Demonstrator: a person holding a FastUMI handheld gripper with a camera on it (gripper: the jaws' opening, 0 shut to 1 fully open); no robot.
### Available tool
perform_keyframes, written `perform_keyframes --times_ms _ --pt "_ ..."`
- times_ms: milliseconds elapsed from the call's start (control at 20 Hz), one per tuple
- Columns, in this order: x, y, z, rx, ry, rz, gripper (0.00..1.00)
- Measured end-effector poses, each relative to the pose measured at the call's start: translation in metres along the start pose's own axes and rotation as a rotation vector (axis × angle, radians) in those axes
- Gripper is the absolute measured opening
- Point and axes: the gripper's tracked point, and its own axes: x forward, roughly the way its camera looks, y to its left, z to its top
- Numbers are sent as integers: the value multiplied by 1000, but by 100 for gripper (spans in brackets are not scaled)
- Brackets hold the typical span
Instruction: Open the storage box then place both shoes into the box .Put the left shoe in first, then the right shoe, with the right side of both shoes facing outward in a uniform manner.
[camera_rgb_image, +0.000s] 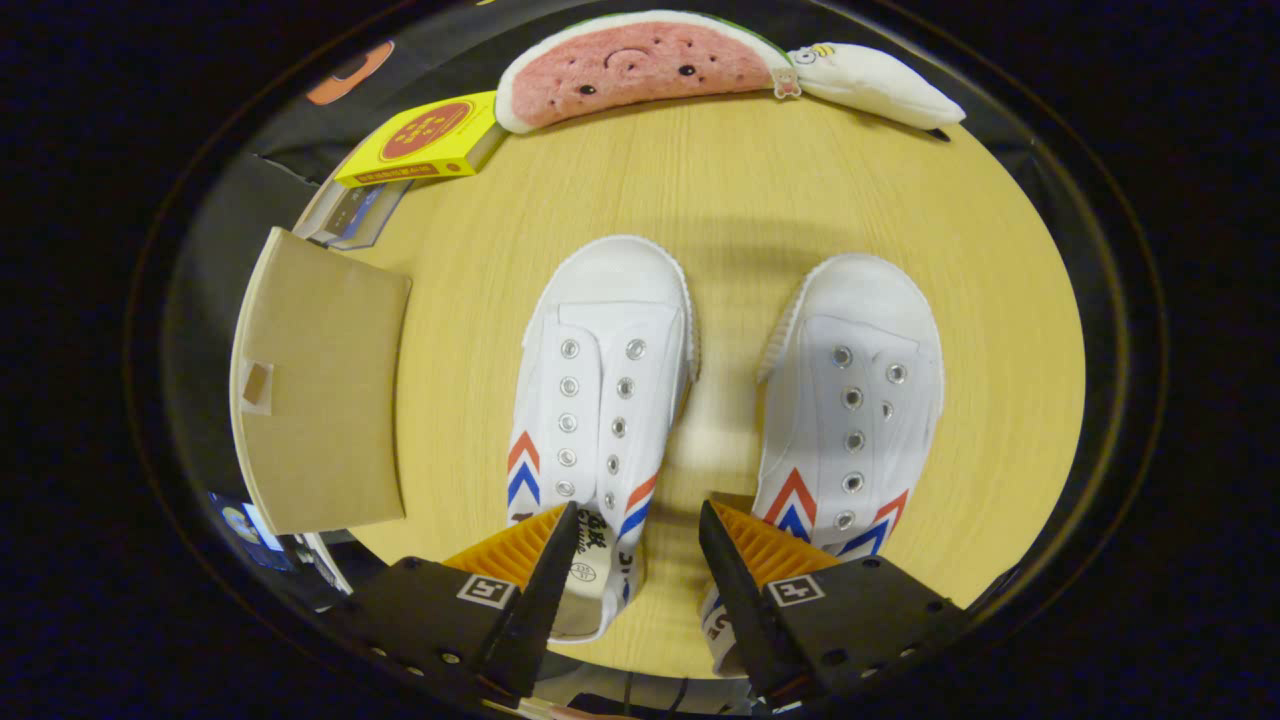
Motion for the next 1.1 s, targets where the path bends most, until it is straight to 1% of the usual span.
perform_keyframes --times_ms 100,150,200,250,300,350,450,500,600,650,800,950,1100 --pt "1 10 1 -13 10 35 60" --pt "3 17 2 -11 18 73 54" --pt "-3 16 2 -14 26 68 49" --pt "5 14 0 -39 26 69 32" --pt "-8 6 3 -44 25 61 32" --pt "2 8 1 -15 31 82 13" --pt "-3 7 1 14 20 114 4" --pt "2 7 -2 11 10 113 2" --pt "-15 9 -1 15 -3 103 0" --pt "-22 16 -2 31 -1 123 0" --pt "-53 43 -7 69 -27 219 0" --pt "-87 70 -4 42 -83 224 0" --pt "-121 112 0 -9 -136 240 0"
